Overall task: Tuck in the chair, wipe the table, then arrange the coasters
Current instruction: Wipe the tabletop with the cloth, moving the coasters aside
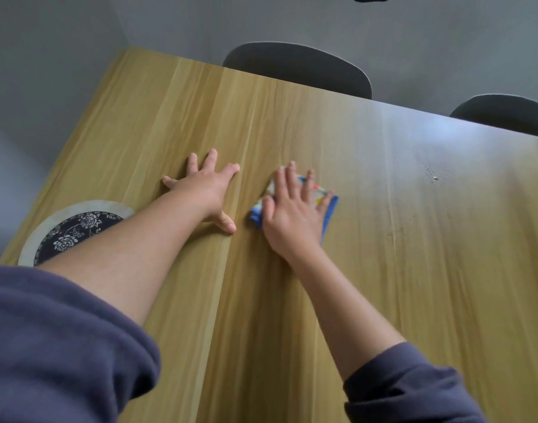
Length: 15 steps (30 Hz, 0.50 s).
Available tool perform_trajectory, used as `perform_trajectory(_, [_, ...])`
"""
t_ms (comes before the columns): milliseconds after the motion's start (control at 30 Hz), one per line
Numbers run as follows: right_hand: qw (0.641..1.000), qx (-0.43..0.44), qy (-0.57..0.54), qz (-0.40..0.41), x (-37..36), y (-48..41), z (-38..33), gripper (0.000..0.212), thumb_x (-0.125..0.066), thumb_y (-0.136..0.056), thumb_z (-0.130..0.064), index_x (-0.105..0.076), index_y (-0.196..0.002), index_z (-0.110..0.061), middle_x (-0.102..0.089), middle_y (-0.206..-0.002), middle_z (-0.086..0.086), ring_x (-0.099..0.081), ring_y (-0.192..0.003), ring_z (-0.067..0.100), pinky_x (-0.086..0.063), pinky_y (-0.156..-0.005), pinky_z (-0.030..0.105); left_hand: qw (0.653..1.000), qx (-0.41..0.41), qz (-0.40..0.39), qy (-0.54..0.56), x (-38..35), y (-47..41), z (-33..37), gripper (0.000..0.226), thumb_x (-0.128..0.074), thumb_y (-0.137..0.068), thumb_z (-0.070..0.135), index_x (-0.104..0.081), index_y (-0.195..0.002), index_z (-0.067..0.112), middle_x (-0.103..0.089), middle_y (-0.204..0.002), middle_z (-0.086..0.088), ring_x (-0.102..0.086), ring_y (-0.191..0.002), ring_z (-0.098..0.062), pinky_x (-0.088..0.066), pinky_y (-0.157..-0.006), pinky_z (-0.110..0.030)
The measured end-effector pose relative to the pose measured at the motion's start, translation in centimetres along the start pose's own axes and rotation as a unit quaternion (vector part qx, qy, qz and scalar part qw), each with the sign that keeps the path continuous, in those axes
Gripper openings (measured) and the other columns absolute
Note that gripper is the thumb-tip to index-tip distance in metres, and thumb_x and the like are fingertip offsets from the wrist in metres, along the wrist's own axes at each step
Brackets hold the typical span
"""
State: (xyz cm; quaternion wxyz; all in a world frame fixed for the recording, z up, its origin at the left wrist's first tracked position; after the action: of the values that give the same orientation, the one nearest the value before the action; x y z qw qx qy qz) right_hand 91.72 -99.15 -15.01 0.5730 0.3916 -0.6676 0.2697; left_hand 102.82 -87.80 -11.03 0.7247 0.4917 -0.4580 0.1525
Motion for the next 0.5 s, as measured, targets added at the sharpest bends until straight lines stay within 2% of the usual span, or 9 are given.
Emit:
perform_trajectory(100, [0.996,0.092,0.013,-0.016,-0.1,1.7,0.2,0.06,-0.019,-0.1,-0.044,-0.009,-0.157,-0.028,0.002,-0.164,-0.011,0.01,-0.151,0.023,0.012,-0.114,0.062,1.0,-0.004,0.004,-0.003,-0.1,-0.1,0.0,0.123,-0.086,-0.058,0.047,-0.004,-0.148,0.044,0.023,-0.157,0.003,0.018,-0.144,-0.032,-0.016,-0.103,-0.074])
perform_trajectory(167, [0.996,0.087,0.018,-0.016,0.4,2.0,2.9,0.058,-0.02,-0.101,-0.044,-0.009,-0.156,-0.03,0.002,-0.164,-0.013,0.009,-0.151,0.021,0.011,-0.115,0.061,1.0,-0.006,0.004,0.003,-0.1,-0.2,-0.1,0.123,-0.087,-0.057,0.047,-0.004,-0.148,0.044,0.023,-0.157,0.004,0.019,-0.144,-0.031,-0.015,-0.103,-0.074])
perform_trajectory(267, [0.999,-0.03,0.025,-0.005,1.6,2.0,9.7,0.057,-0.023,-0.102,-0.042,-0.008,-0.156,-0.031,0.003,-0.164,-0.014,0.007,-0.151,0.019,0.005,-0.116,0.06,1.0,-0.008,0.003,0.003,-0.2,-0.2,-0.2,0.123,-0.086,-0.058,0.047,-0.003,-0.148,0.045,0.024,-0.157,0.004,0.019,-0.144,-0.031,-0.014,-0.103,-0.074])
perform_trajectory(367, [0.984,-0.18,0.013,-0.002,3.1,3.1,16.3,0.057,-0.024,-0.102,-0.037,-0.008,-0.157,-0.029,0.004,-0.164,-0.013,0.006,-0.151,0.02,0.002,-0.116,0.061,1.0,-0.009,0.003,0.003,-0.2,-0.2,-0.2,0.123,-0.086,-0.058,0.048,-0.003,-0.148,0.045,0.025,-0.156,0.004,0.02,-0.144,-0.031,-0.014,-0.103,-0.074])
perform_trajectory(500, [0.96,-0.281,0.008,-0.001,3.2,4.3,17.0,0.058,-0.019,-0.103,-0.037,-0.005,-0.158,-0.024,0.006,-0.164,-0.01,0.006,-0.151,0.023,0.003,-0.114,0.065,1.0,-0.009,0.008,0.007,-0.2,-0.2,-0.3,0.122,-0.087,-0.058,0.046,-0.004,-0.148,0.044,0.024,-0.157,0.003,0.019,-0.144,-0.031,-0.014,-0.103,-0.075])
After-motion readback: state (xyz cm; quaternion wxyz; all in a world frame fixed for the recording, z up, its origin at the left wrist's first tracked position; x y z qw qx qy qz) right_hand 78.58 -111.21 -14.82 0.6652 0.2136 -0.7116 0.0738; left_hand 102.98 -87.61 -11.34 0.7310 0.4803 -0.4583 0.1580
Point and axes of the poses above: each hand's wrist, its own y-axis away from the middle knuckle, its own x-axis out of the back of the hand, z = x × y, the point moved 3 cm from there along -y, towards the middle knuckle
